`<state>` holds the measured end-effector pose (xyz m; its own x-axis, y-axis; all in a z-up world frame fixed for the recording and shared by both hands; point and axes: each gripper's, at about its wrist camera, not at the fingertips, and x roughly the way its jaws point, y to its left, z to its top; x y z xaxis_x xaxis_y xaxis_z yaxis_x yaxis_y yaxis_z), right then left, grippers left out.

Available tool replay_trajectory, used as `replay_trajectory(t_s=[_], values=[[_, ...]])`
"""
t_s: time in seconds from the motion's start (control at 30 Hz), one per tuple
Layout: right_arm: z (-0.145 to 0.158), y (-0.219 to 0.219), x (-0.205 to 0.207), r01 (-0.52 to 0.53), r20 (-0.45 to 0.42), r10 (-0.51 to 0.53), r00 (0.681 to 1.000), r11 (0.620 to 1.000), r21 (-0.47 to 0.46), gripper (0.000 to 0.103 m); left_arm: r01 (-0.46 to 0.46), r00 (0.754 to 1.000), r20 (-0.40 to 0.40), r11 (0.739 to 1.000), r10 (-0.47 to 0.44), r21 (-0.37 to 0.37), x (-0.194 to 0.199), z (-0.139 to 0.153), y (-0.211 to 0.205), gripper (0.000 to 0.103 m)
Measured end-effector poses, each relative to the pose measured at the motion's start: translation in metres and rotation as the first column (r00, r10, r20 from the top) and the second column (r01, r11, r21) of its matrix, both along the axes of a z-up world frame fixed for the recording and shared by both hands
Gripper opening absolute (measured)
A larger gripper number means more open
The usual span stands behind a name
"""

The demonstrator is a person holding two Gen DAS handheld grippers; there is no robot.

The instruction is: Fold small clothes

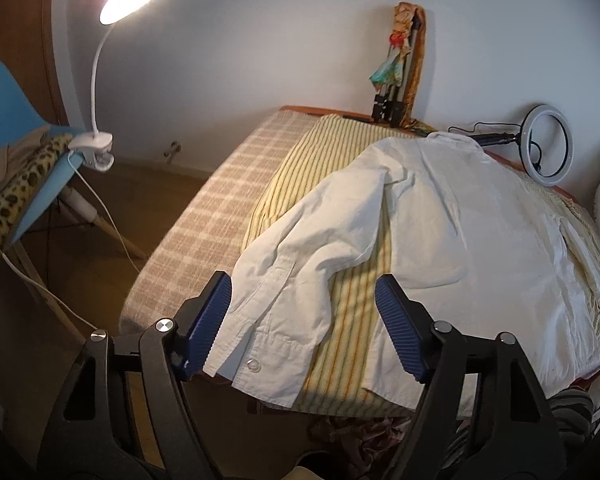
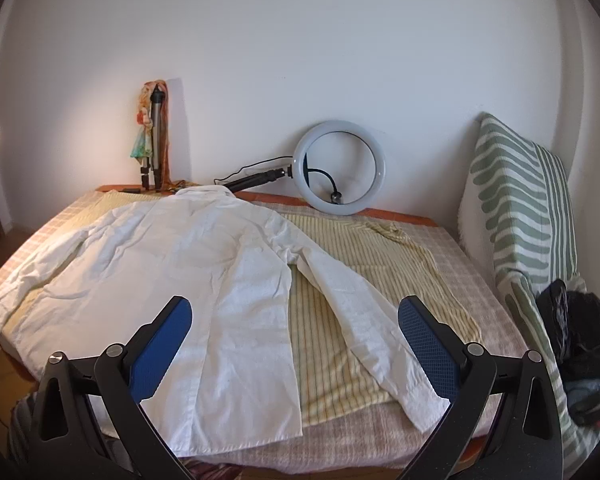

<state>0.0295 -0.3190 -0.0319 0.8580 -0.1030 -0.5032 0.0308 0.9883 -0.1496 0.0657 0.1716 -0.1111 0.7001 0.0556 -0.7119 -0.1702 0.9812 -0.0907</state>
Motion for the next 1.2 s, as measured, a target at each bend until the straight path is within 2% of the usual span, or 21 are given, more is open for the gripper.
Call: replay_trajectory(t_s=[0.17,0.27,0.3,0.4,0.57,0.7,0.73,0.8,0.9,0.97,1.03,1.2], values=[[-0.007,0.010,0.030,-0.109,-0.065,0.113,0.992,0.993,0.054,0.100,-0.052,0.996,-0.081,0.995,0.046,-0.080,0.018,-0.040,0.042,0.072],[-0.014,0.017,0.048,-0.156,-0.116,0.168,0.979,0.982,0.103,0.091,-0.073,0.990,-0.125,0.993,0.060,-0.098,0.026,-0.058,0.058,0.072],[-0.016,0.021,0.053,-0.176,-0.128,0.191,0.973,0.977,0.121,0.084,-0.075,0.989,-0.138,0.991,0.060,-0.107,0.029,-0.063,0.063,0.072],[-0.024,0.031,0.070,-0.200,-0.146,0.218,0.965,0.972,0.126,0.083,-0.062,0.987,-0.157,0.988,0.039,-0.143,0.037,-0.079,0.071,0.072],[-0.035,0.046,0.098,-0.209,-0.178,0.228,0.957,0.970,0.122,0.083,-0.063,0.984,-0.175,0.987,0.036,-0.147,0.043,-0.095,0.074,0.070],[-0.039,0.062,0.114,-0.228,-0.192,0.251,0.949,0.965,0.133,0.083,-0.066,0.984,-0.174,0.980,0.033,-0.186,0.042,-0.102,0.078,0.036],[-0.040,0.067,0.117,-0.235,-0.196,0.257,0.946,0.963,0.128,0.083,-0.062,0.985,-0.169,0.977,0.027,-0.205,0.042,-0.103,0.079,0.033],[-0.042,0.078,0.121,-0.259,-0.199,0.279,0.939,0.958,0.123,0.083,-0.043,0.989,-0.151,0.971,0.008,-0.235,0.041,-0.103,0.077,0.019],[-0.046,0.096,0.125,-0.293,-0.204,0.314,0.927,0.948,0.125,0.083,-0.017,0.992,-0.124,0.973,-0.012,-0.230,0.042,-0.101,0.073,0.009],[-0.050,0.111,0.126,-0.316,-0.208,0.336,0.918,0.941,0.123,0.083,-0.016,0.994,-0.111,0.971,-0.010,-0.237,0.040,-0.101,0.071,0.006],[-0.053,0.122,0.125,-0.339,-0.211,0.359,0.909,0.932,0.128,0.083,-0.016,0.996,-0.090,0.971,-0.005,-0.238,0.038,-0.097,0.070,0.006],[-0.064,0.152,0.125,-0.404,-0.240,0.435,0.868,0.899,0.168,0.083,0.043,0.999,-0.014,0.981,-0.047,-0.189,0.031,-0.074,0.053,0.005]])
